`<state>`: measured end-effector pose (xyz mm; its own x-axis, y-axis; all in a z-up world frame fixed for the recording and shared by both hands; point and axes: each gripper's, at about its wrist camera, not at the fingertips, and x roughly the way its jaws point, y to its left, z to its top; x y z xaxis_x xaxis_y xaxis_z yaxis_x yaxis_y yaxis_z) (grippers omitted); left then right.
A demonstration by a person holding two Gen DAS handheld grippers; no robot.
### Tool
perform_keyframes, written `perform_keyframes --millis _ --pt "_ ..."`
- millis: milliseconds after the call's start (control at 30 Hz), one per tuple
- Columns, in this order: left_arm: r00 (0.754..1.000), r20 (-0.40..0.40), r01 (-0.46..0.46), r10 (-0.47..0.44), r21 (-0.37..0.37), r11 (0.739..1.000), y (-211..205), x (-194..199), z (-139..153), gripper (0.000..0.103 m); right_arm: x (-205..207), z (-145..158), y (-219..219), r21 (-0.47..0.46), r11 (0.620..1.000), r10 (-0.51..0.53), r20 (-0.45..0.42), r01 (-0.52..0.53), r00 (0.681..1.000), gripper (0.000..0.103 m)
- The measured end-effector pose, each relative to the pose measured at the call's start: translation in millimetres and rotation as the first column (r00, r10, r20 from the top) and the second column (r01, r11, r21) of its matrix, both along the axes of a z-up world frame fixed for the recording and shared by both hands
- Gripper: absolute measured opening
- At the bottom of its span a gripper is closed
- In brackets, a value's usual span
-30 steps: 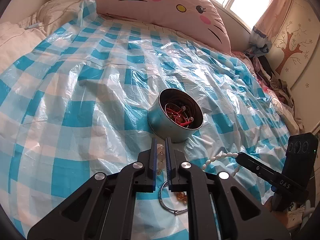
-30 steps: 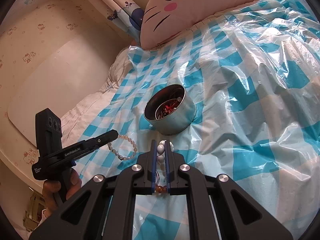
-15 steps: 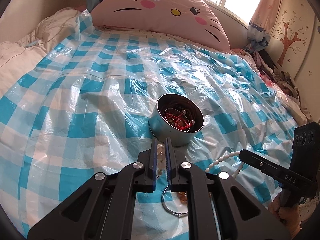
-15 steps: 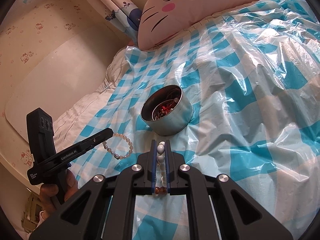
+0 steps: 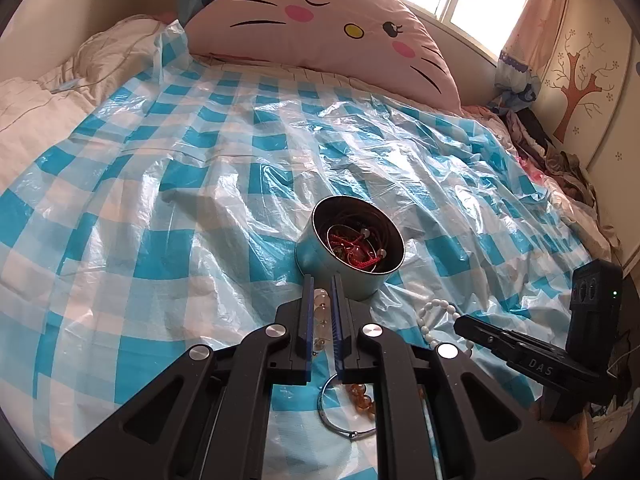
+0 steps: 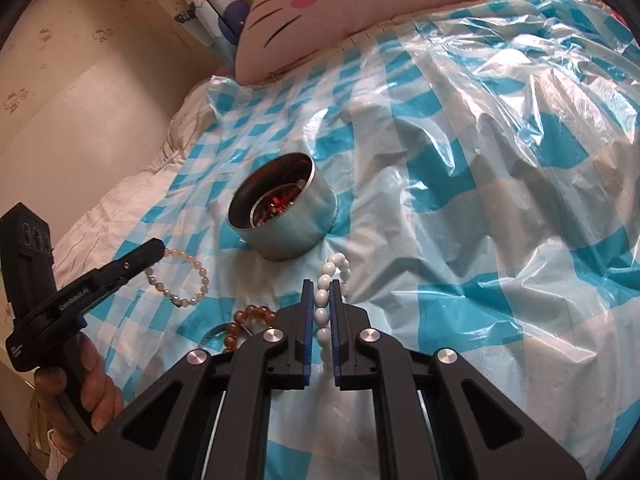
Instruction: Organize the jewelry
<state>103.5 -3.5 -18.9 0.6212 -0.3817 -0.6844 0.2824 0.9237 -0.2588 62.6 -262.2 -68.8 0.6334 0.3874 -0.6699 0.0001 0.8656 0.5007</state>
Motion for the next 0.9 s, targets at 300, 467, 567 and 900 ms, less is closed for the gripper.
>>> perform_keyframes --millis 300,467,567,900 --pt "1.000 -0.001 -0.004 0.004 -0.004 1.000 -0.4 0.4 0.1 0.007 4.9 -13.1 -1.2 0.004 1.000 0.005 -0.058 -0.005 0.998 0.031" --pt "1.000 0.006 -0.011 0.011 -0.010 1.000 1.6 -0.2 0.6 0.007 -2.2 2.8 5.2 -0.056 0.998 0.003 0.013 -0.002 1.000 0.016" --pt "1.000 0.015 -0.016 0.016 -0.014 1.000 3.7 -1.1 2.3 0.007 -7.1 15.5 19.0 -0.173 0.985 0.012 0.062 -0.001 0.998 0.015" --pt "0.998 0.061 -0.003 0.006 -0.046 0.999 4.0 -6.8 14.0 0.007 -23.6 46.6 31.7 -0.188 0.982 0.070 0.247 -0.023 0.967 0.014"
